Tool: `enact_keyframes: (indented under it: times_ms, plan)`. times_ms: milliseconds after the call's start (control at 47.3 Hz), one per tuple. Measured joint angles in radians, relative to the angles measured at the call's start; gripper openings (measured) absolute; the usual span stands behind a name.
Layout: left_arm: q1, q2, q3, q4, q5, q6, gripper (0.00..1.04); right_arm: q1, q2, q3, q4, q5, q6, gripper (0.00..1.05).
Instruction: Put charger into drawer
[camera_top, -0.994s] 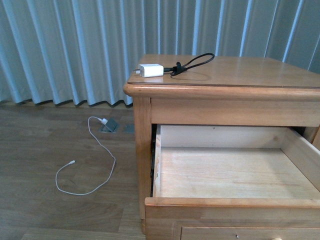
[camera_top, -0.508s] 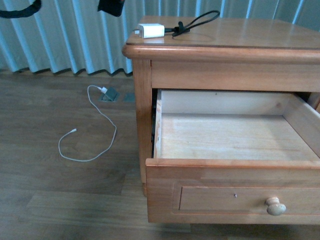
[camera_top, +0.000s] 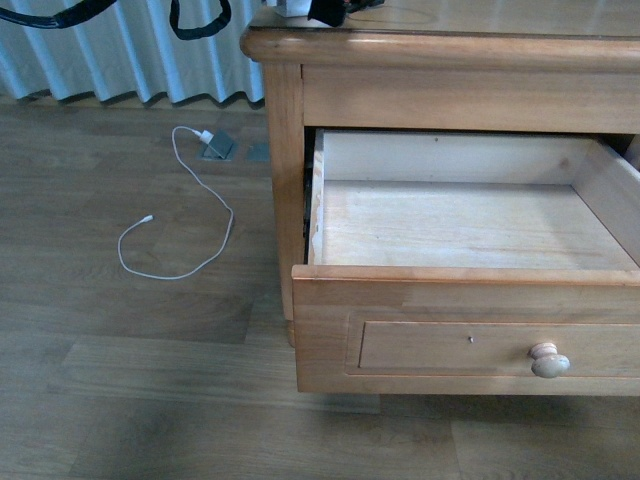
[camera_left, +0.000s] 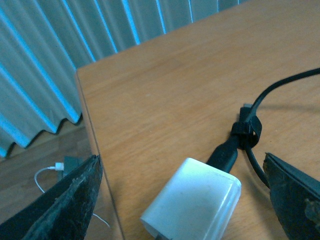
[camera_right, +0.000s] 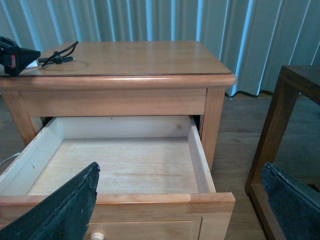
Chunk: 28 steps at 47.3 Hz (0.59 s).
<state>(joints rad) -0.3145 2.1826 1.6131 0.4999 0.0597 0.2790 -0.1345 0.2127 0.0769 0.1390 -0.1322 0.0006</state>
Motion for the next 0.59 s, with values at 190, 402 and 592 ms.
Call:
enact_keyframes:
  times_ms: [190, 402, 592]
  plan:
    - [-0.011, 0.040, 0.030, -0.017, 0.014, -0.038, 0.99, 0.000, 0.000, 0.000, 0.000, 0.000, 0.000, 0.96]
    - [-0.017, 0.054, 0.057, -0.048, 0.021, -0.058, 0.93, 0.000, 0.000, 0.000, 0.000, 0.000, 0.000, 0.96]
    - [-0.030, 0.051, 0.060, -0.087, 0.030, -0.060, 0.64, 0.000, 0.000, 0.000, 0.000, 0.000, 0.000, 0.96]
